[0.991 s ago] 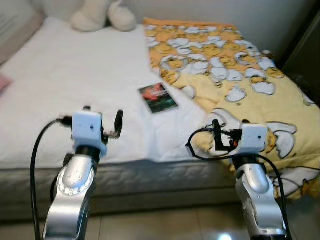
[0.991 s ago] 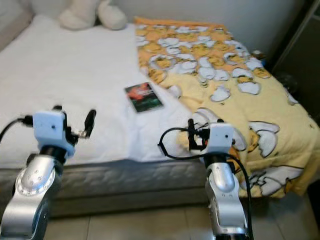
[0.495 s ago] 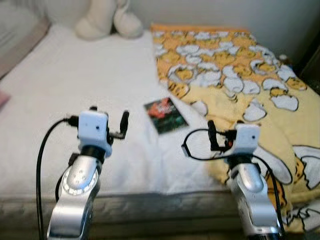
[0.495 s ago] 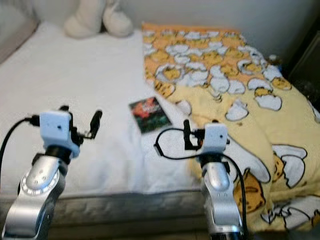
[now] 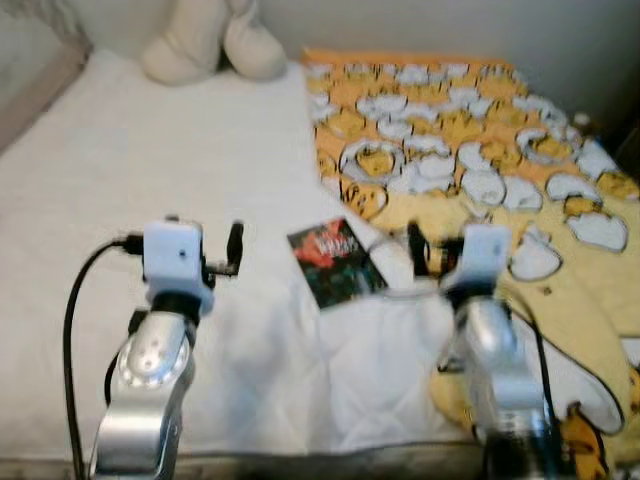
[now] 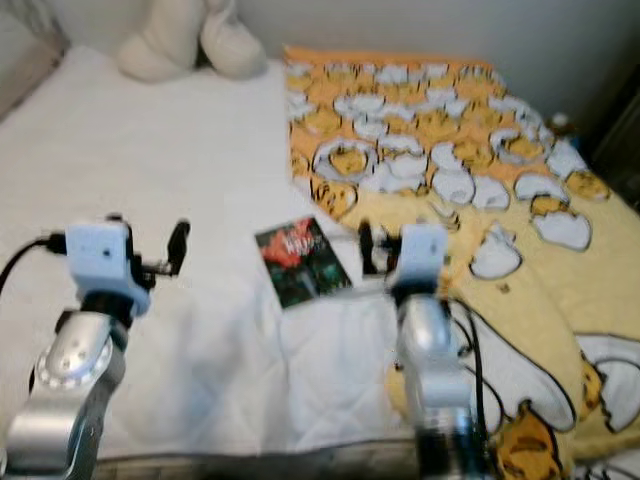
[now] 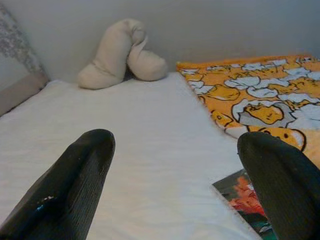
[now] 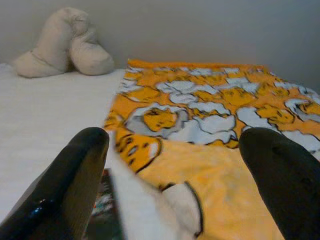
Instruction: Clean up the room
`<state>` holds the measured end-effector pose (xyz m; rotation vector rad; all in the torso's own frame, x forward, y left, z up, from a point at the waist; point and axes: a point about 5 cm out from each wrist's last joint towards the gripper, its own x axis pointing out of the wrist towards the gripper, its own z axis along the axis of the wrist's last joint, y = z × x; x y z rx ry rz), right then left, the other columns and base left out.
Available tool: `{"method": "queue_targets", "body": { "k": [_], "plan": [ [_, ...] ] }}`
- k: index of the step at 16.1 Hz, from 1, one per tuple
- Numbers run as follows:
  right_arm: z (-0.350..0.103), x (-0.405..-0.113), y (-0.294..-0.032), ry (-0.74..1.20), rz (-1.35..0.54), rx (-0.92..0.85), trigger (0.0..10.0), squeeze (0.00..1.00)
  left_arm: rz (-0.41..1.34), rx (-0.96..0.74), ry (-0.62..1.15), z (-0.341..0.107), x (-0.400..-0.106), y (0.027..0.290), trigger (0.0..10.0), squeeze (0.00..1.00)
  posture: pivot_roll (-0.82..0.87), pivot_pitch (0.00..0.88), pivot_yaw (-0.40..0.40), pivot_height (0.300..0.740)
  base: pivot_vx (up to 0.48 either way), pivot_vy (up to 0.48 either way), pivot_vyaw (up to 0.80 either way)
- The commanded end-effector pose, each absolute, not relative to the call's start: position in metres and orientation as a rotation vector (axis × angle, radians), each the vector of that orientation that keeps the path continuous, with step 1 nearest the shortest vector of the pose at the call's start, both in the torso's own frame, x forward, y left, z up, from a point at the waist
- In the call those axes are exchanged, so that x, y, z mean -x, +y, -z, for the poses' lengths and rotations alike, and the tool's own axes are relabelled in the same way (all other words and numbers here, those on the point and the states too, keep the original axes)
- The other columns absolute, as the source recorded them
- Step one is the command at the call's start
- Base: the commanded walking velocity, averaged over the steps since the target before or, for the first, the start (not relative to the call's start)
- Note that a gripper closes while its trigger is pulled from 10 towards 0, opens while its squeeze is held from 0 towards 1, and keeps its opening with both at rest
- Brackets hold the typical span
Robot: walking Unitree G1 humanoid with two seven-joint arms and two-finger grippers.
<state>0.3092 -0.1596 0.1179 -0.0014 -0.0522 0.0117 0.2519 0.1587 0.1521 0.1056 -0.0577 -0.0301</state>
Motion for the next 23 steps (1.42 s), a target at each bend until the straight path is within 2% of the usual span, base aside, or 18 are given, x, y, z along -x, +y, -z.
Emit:
{"method": "queue_targets", "body": {
  "k": [1, 7, 10, 16, 18, 20, 23],
  "plan": [
    [-0.113, -0.312, -0.172, -0.029, 0.038, -0.014, 10.0, 0.0, 0.048, -0.1, -0.043, -0.151, -0.249, 0.154, 10.0, 0.0, 0.06, 0.0, 0.0, 0.727, 0.0, 0.0, 0.0],
    [-0.106, -0.341, -0.167, 0.02, 0.019, 0.002, 10.0, 0.0, 0.005, -0.146, -0.01, -0.152, -0.227, 0.168, 10.0, 0.0, 0.16, 0.0, -0.016, 0.727, 0.0, 0.0, 0.0],
    [-0.101, -0.353, -0.166, 0.045, 0.039, 0.102, 10.0, 0.0, -0.004, -0.197, 0.028, -0.153, -0.206, 0.177, 10.0, 0.0, 0.25, 0.009, -0.012, 0.727, 0.0, 0.0, 0.0],
    [-0.098, -0.371, -0.159, 0.162, 0.081, 0.191, 10.0, 0.0, -0.034, -0.262, 0.117, -0.158, -0.155, 0.19, 10.0, 0.0, 0.39, 0.146, -0.031, 0.727, 0.0, 0.0, 0.0],
    [-0.108, -0.377, -0.152, 0.136, 0.076, 0.147, 10.0, 0.0, 0.012, -0.296, 0.14, -0.157, -0.148, 0.193, 10.0, 0.0, 0.39, 0.155, -0.041, 0.727, 0.0, 0.0, 0.0],
    [-0.116, -0.381, -0.145, 0.114, 0.055, 0.102, 10.0, 0.0, -0.045, -0.263, 0.155, -0.158, -0.152, 0.204, 10.0, 0.0, 0.36, 0.151, -0.046, 0.727, 0.0, 0.0, 0.0],
    [-0.13, -0.39, -0.145, 0.104, 0.101, 0.079, 10.0, 0.0, 0.009, -0.257, 0.164, -0.156, -0.151, 0.193, 10.0, 0.0, 0.35, 0.166, -0.036, 0.727, 0.0, 0.0, 0.0]
  ]
}}
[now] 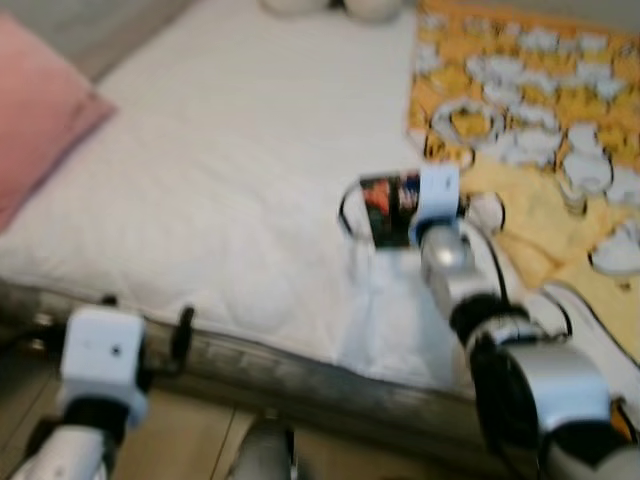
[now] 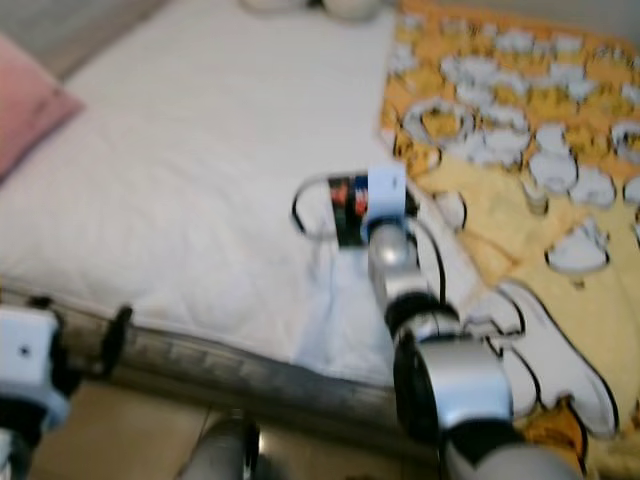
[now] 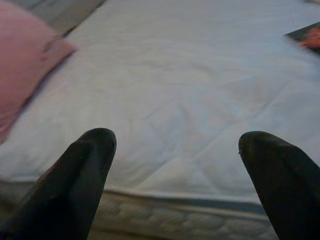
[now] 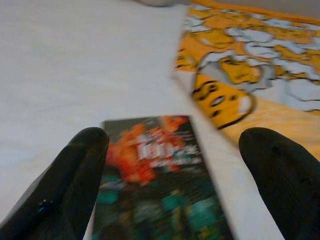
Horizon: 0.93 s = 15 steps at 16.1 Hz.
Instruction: Clean up the room
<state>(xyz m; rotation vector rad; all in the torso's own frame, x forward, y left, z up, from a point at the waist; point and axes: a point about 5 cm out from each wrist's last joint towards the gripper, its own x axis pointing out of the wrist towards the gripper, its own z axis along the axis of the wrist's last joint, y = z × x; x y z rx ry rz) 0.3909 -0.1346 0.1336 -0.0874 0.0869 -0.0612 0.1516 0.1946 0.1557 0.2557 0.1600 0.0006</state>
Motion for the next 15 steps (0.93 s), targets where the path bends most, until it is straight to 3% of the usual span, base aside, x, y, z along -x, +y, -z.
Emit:
{"method": "queue_targets", "body": {
  "k": [1, 4, 9, 15],
  "plan": [
    [-0.131, -0.39, -0.147, 0.104, 0.114, 0.068, 10.0, 0.0, 0.008, -0.257, 0.163, -0.157, -0.152, 0.193, 10.0, 0.0, 0.35, 0.169, -0.038, 0.727, 0.0, 0.0, 0.0],
    [-0.126, -0.388, -0.153, 0.124, 0.143, 0.09, 10.0, 0.0, -0.004, -0.251, 0.157, -0.16, -0.153, 0.195, 10.0, 0.0, 0.35, 0.173, -0.033, 0.727, 0.0, 0.0, 0.0],
    [-0.118, -0.385, -0.168, 0.196, 0.222, 0.147, 10.0, 0.0, 0.003, -0.269, 0.183, -0.166, -0.142, 0.194, 10.0, 0.0, 0.4, 0.268, -0.015, 0.727, 0.0, 0.0, 0.0],
    [-0.092, -0.375, -0.16, 0.363, 0.169, 0.022, 10.0, 0.0, -0.011, -0.27, 0.222, -0.169, -0.127, 0.192, 10.0, 0.0, 0.42, 0.335, -0.019, 0.727, 0.0, 0.0, 0.0]
  ]
}}
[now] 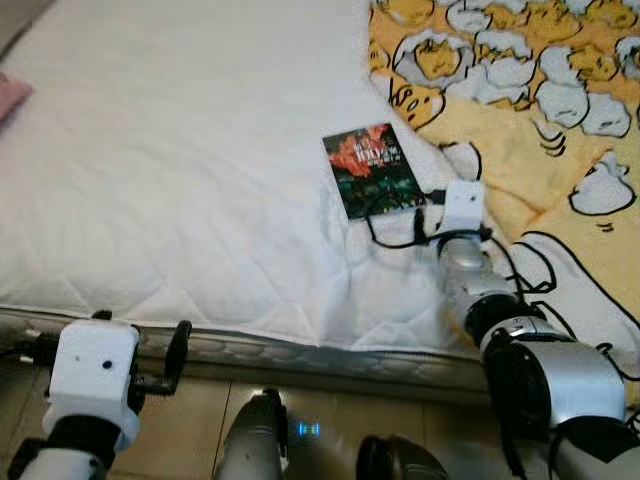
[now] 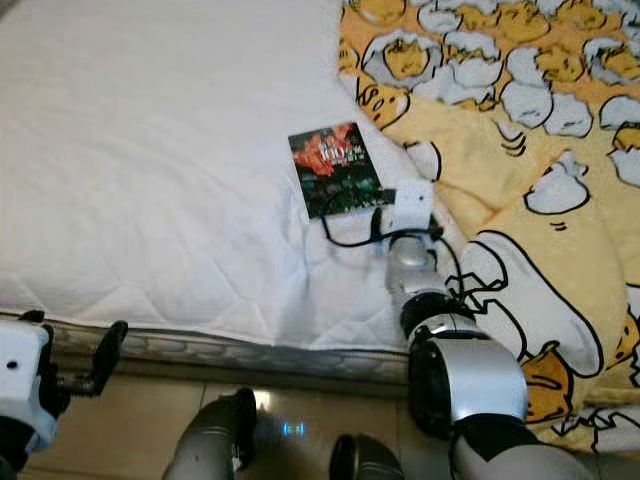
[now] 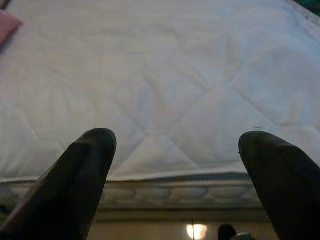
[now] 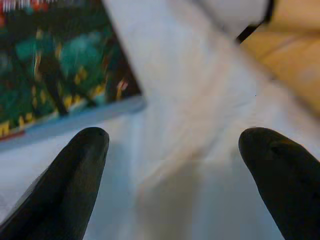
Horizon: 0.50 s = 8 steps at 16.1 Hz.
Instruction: Clean up the room
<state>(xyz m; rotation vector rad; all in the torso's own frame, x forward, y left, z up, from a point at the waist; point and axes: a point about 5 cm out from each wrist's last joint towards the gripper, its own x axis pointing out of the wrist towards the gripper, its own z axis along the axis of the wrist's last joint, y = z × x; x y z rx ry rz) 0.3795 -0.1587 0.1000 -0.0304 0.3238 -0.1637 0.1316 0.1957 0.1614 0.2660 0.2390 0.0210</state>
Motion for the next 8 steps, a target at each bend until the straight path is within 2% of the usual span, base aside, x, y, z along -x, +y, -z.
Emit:
{"method": "queue_targets", "body": {
  "k": [1, 4, 8],
  "plan": [
    [-0.091, -0.375, -0.157, 0.372, 0.149, 0.014, 10.0, 0.0, -0.012, -0.27, 0.226, -0.169, -0.126, 0.192, 10.0, 0.0, 0.42, 0.335, -0.019, 0.727, 0.0, 0.0, 0.0],
    [-0.095, -0.378, -0.136, 0.368, 0.028, -0.004, 10.0, 0.0, -0.023, -0.26, 0.234, -0.168, -0.124, 0.191, 10.0, 0.0, 0.42, 0.351, -0.032, 0.727, 0.0, 0.0, 0.0],
    [-0.103, -0.38, -0.1, 0.301, -0.17, 0.146, 10.0, 0.0, -0.029, -0.252, 0.235, -0.167, -0.125, 0.188, 10.0, 0.0, 0.41, 0.348, -0.037, 0.727, 0.0, 0.0, 0.0]
  ]
}}
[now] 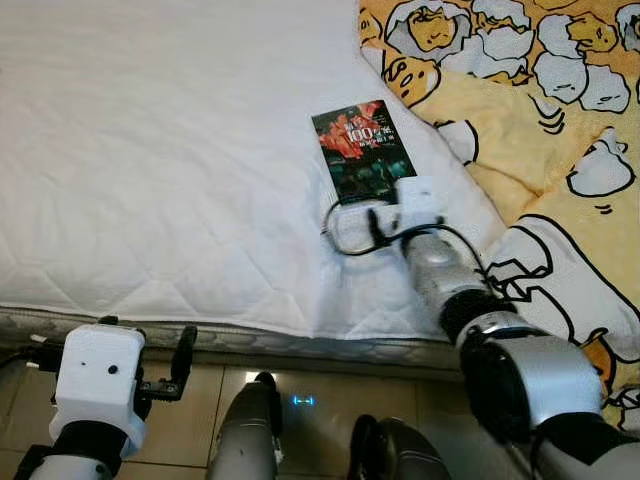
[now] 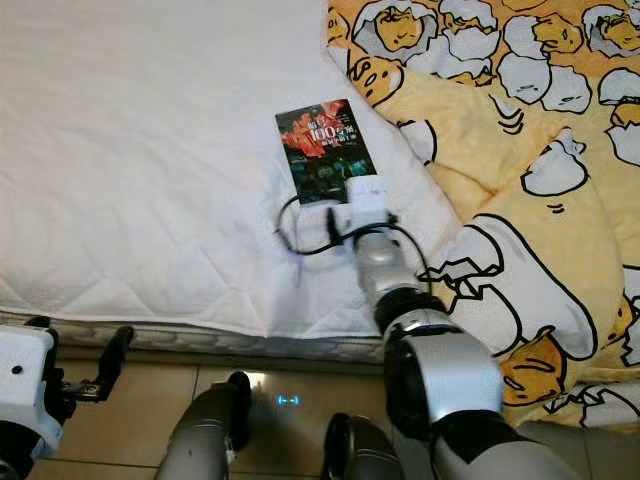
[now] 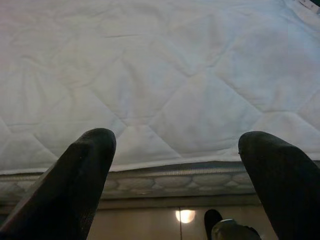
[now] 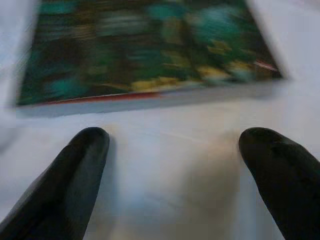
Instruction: Clean up the room
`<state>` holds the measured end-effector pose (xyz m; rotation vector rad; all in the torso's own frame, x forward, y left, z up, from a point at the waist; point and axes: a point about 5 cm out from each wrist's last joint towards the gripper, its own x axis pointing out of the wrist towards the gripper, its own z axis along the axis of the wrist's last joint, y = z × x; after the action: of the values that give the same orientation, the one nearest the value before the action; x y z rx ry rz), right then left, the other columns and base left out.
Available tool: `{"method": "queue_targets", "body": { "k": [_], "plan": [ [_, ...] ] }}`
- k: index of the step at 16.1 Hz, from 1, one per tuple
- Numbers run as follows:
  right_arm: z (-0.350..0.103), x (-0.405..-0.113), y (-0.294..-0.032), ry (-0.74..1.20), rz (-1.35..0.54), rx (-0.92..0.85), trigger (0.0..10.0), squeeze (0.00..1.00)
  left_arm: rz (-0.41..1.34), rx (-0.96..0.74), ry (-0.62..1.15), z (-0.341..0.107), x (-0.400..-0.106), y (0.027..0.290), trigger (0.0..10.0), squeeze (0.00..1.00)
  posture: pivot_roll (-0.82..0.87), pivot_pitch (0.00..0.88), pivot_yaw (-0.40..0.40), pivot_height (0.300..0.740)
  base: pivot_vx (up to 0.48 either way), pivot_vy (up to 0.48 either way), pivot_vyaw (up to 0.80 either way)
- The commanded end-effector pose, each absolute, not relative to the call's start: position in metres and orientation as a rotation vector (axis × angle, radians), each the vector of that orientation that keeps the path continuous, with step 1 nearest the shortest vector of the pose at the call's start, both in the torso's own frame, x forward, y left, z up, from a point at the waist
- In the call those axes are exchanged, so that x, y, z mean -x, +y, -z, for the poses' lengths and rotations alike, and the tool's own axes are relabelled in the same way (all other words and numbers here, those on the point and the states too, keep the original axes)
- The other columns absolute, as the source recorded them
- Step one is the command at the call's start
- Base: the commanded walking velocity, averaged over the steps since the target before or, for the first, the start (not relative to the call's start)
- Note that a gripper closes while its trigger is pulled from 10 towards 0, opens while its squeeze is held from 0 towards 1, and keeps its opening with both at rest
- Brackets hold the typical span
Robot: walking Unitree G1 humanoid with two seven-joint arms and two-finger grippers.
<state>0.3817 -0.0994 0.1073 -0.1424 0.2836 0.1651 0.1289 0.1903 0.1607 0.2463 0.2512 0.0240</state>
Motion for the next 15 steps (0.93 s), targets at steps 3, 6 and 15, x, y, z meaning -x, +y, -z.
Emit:
{"method": "queue_targets", "body": {
  "k": [3, 6, 15],
  "plan": [
    [-0.107, -0.378, -0.079, 0.241, -0.266, 0.215, 10.0, 0.0, -0.02, -0.249, 0.228, -0.165, -0.129, 0.185, 10.0, 0.0, 0.39, 0.338, -0.045, 0.727, 0.0, 0.0, 0.0],
    [-0.115, -0.377, -0.07, 0.141, -0.266, 0.193, 10.0, 0.0, -0.02, -0.238, 0.211, -0.161, -0.137, 0.182, 10.0, 0.0, 0.35, 0.305, -0.058, 0.727, 0.0, 0.0, 0.0],
    [-0.127, -0.36, -0.121, -0.184, 0.018, -0.019, 10.0, 0.0, 0.035, -0.169, 0.118, -0.138, -0.231, 0.175, 10.0, 0.0, 0.13, 0.009, -0.018, 0.727, 0.0, 0.0, 0.0]
  ]
}}
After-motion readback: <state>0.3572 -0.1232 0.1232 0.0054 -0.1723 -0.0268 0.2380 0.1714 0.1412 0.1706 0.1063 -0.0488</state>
